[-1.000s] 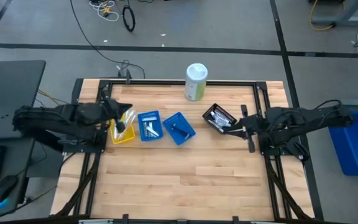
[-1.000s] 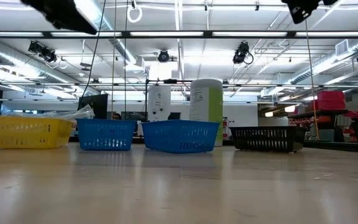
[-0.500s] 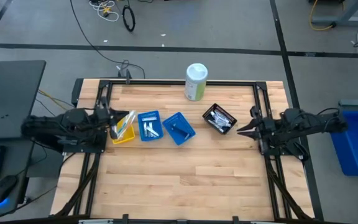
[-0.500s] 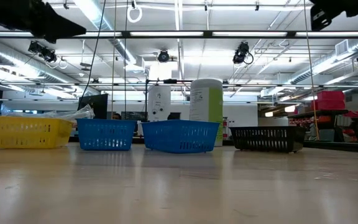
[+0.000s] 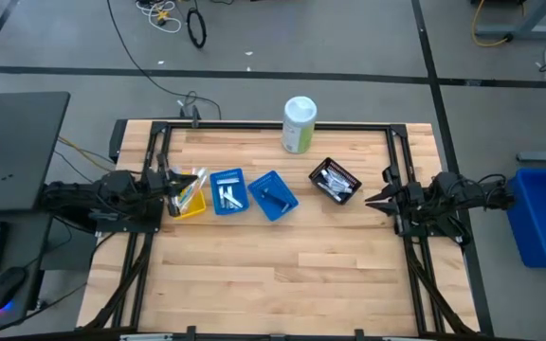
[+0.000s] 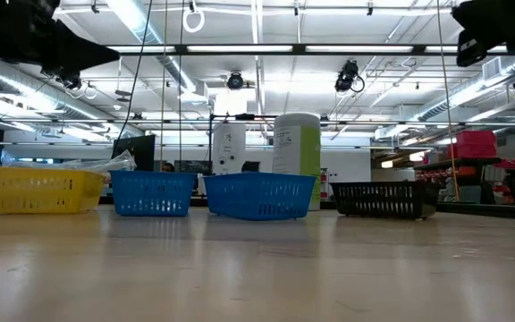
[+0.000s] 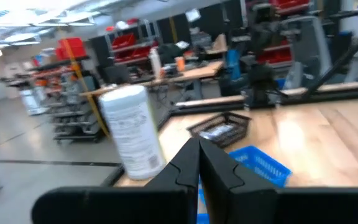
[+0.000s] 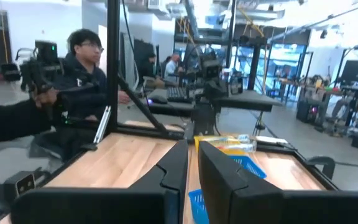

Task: Pick & Place Travel size toiletries
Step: Return to Home Position

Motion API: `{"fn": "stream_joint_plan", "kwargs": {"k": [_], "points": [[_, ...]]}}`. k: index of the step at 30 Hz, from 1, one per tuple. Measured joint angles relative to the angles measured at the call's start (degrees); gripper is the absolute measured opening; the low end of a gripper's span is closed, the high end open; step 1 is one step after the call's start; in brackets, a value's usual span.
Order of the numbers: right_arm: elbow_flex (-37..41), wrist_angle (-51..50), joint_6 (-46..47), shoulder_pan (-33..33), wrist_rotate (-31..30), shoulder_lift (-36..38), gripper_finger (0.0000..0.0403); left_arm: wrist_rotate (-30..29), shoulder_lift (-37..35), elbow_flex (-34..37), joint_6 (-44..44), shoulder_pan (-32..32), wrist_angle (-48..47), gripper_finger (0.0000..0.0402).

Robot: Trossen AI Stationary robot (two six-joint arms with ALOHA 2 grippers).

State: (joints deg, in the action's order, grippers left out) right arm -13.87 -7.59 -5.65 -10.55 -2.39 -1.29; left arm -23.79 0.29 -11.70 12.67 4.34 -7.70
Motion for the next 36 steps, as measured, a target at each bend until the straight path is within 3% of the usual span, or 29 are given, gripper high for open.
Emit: {"fn": "stream_joint_plan", "kwargs": {"k": [6, 13, 26, 36], "points": [[5.93, 6.79, -0.41, 0.01, -0.01, 1.28, 0.0046, 5.88, -0.17, 4.68, -0.01, 0.0, 7.34, 0.0011], [12.87, 16.29, -1.8, 0.02, -0.33, 1.28, 0.0046, 8.73, -0.07, 9.13, -1.05, 0.0, 12.36, 0.001], [13.34, 15.1, -3.27, 0.11, -2.01, 0.87, 0.0045, 9.01, 0.05, 11.17, -3.76, 0.0, 11.71, 0.0007], [13.34, 15.12, -1.25, 0.11, -2.01, 0.87, 0.0045, 8.56, 0.07, 11.21, -6.97, 0.0, 11.64, 0.0036]]}}
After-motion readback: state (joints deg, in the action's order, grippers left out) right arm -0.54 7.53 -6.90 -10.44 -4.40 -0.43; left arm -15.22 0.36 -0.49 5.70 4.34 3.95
